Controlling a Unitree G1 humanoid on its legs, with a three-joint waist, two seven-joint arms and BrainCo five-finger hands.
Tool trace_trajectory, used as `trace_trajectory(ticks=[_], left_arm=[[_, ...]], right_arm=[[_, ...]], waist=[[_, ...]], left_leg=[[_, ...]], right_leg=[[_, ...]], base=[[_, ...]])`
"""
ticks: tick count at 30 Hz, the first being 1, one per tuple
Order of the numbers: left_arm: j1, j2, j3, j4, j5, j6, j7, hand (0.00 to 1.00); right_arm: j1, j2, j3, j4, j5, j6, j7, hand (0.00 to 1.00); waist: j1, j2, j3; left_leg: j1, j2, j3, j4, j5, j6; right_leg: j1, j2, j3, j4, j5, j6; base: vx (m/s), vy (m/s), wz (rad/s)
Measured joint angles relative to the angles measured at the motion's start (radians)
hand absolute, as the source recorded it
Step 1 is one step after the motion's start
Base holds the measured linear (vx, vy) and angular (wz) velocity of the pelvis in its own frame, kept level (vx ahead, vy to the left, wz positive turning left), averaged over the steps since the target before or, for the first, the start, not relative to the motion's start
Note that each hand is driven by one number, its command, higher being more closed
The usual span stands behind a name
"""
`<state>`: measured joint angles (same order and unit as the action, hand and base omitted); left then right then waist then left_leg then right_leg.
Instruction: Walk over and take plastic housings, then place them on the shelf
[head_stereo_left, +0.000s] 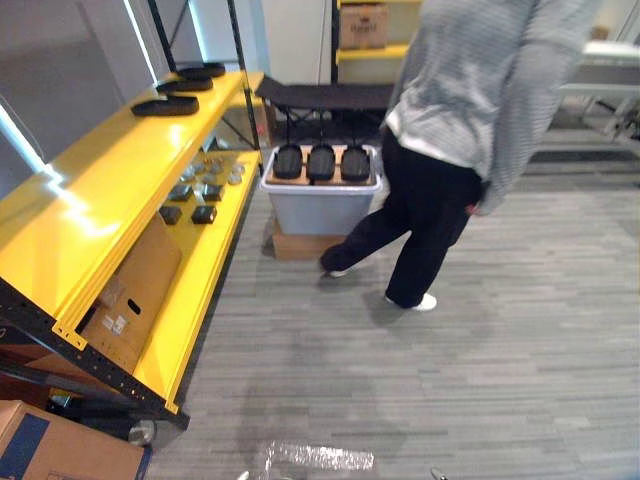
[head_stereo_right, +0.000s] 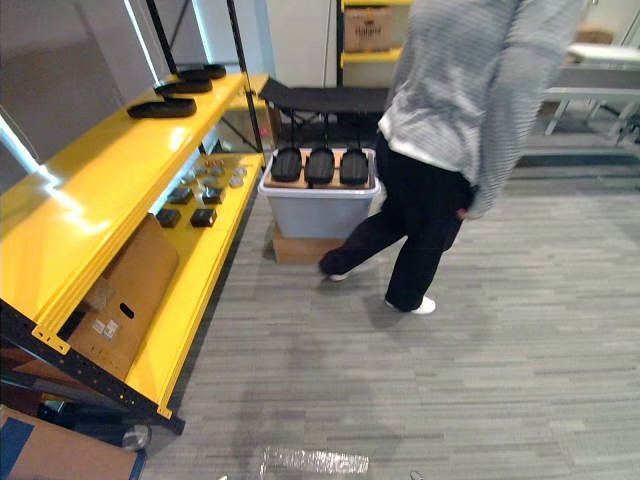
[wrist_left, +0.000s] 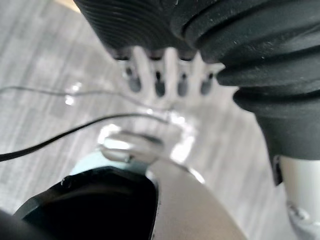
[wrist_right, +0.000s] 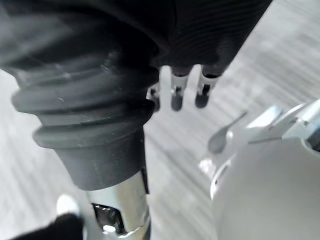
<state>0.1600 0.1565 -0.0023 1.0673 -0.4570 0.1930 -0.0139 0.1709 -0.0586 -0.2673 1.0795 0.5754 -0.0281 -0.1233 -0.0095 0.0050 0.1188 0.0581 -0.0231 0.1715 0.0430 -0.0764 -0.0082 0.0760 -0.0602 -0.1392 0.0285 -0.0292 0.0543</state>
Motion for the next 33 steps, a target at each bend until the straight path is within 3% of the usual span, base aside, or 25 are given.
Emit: trace_trajectory(ticks=[8,21,29,30,33], left_arm=[[-0.028,-0.002,0.03,0.017,-0.009,-0.005,-0.012,0.0],[-0.052,0.002,0.03,0.039,-0.051,-0.004,-0.022,0.0],[-0.051,0.002,0.029,0.051,-0.07,-0.013,-0.025,0.0],[-0.049,0.002,0.029,0.052,-0.09,-0.016,-0.026,0.0],[-0.044,0.002,0.033,0.05,-0.137,-0.028,-0.035,0.0]], right_arm=[[-0.035,0.032,-0.04,0.002,-0.015,-0.007,0.002,0.0],[-0.077,0.041,-0.051,0.002,-0.046,0.028,0.129,0.0],[-0.06,0.038,-0.014,0.001,-0.081,-0.002,0.099,0.0],[-0.059,0.039,-0.014,0.001,-0.092,-0.01,0.098,0.0],[-0.059,0.036,-0.022,-0.012,-0.145,-0.043,0.077,0.0]], waist=[[-0.003,-0.012,0.009],[-0.001,-0.016,0.041],[0.001,-0.028,0.045],[0.001,-0.029,0.045],[0.002,-0.033,0.05]], left_leg=[[0.083,-0.007,0.003,-0.074,0.012,0.012],[0.13,-0.007,0.002,-0.092,0.005,0.0],[0.156,-0.011,0.006,-0.122,0.024,0.003],[0.155,-0.012,0.007,-0.122,0.023,0.003],[0.099,-0.021,0.003,-0.054,-0.018,0.018]], right_leg=[[0.078,0.004,-0.026,-0.064,0.014,0.013],[0.121,0.003,-0.049,-0.071,0.006,0.033],[0.132,0.002,-0.051,-0.07,0.004,0.03],[0.13,0.001,-0.051,-0.069,0.001,0.026],[0.037,-0.029,-0.055,0.073,-0.088,0.028]], base=[[0.14,0.012,0.0],[-0.01,-0.014,0.0],[-0.07,-0.02,-0.01],[-0.05,-0.01,-0.03],[-0.02,0.004,0.08]])
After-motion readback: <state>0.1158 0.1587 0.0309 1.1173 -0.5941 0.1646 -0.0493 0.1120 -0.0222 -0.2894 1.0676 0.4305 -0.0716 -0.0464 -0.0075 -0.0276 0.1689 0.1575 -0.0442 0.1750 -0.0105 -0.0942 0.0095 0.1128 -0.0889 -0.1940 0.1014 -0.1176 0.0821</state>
